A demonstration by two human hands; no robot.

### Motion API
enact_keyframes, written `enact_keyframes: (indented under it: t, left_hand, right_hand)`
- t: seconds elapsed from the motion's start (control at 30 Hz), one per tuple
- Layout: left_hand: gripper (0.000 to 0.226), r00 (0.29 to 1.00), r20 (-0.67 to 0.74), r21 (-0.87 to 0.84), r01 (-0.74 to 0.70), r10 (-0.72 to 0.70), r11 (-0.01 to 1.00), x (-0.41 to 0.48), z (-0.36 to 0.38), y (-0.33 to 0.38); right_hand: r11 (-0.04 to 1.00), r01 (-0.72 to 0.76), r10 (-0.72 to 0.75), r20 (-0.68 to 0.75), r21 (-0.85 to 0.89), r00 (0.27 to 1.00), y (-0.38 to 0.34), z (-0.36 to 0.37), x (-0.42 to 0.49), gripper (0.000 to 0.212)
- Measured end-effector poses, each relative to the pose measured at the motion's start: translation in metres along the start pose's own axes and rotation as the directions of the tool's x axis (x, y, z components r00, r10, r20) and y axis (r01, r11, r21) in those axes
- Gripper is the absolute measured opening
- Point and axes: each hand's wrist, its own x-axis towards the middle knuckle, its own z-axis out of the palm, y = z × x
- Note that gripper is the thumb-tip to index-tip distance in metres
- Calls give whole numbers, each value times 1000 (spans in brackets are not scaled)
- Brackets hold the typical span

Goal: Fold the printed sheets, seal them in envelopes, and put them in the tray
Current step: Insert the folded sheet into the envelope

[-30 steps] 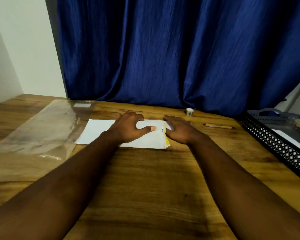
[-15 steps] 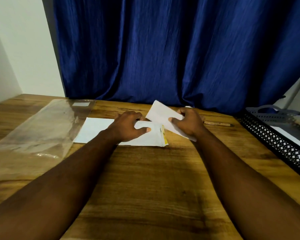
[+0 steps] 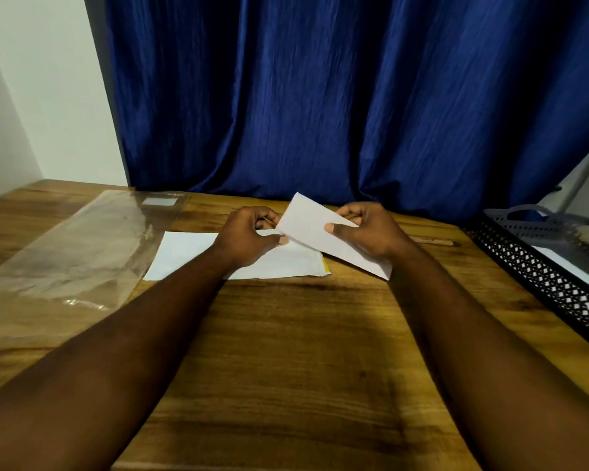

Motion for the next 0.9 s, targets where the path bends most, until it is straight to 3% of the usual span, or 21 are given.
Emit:
enact_keyframes:
  t: [0.1,0.27,0.67,0.9]
  left_hand:
    - [26,1000,-1,8,-3,3,1000,0,0,1]
    - [22,1000,-15,43,-9,10,999,2,0,-1]
    - [10,990,-79,113,-111,121,987,3,-1,-7]
    - [5,979,-63,290,-166,192,943,4,-2,-12]
  right_hand:
    - [996,-6,3,-39,-84,999,8,-9,-2,51]
    - [999,-29,26,-88,-26,996,10,-29,-6,36]
    - [996,-80,73,190,27,979,-2,-56,-20,36]
    - [998,-35,43,160,-54,986,-9,-48,-18,29]
